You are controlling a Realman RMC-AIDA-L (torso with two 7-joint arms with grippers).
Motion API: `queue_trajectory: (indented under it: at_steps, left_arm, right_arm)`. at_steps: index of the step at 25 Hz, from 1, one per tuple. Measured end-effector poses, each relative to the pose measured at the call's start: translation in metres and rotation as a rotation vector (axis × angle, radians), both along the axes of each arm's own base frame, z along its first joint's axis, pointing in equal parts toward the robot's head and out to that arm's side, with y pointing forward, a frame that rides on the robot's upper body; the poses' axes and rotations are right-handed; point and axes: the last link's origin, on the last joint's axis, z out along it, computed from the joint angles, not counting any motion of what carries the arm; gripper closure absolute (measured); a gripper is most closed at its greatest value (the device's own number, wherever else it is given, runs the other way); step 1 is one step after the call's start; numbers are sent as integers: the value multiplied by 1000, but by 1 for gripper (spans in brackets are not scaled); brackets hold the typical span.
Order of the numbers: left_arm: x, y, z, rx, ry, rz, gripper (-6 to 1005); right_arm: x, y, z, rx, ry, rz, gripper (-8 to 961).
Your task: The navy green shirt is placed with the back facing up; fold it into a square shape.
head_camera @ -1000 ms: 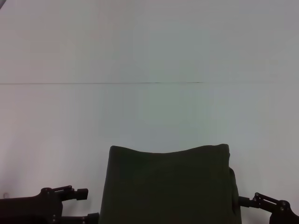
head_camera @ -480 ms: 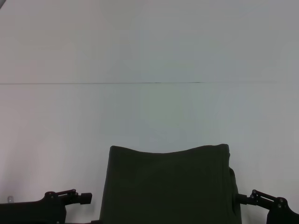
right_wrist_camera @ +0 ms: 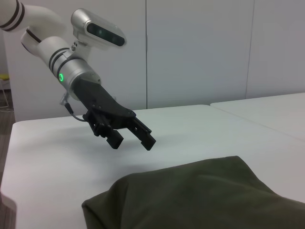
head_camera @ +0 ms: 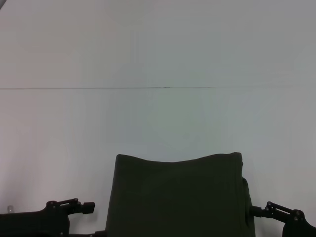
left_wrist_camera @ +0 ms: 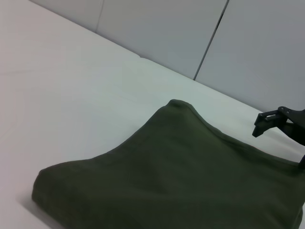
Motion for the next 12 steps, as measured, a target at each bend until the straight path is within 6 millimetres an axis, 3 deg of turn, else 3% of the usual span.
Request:
queue_trajectory:
  at_steps: [12]
  left_arm:
    - [1, -1, 0, 1, -13, -2, 121]
  right_arm:
    - [-1, 2, 1, 0, 1, 1, 58]
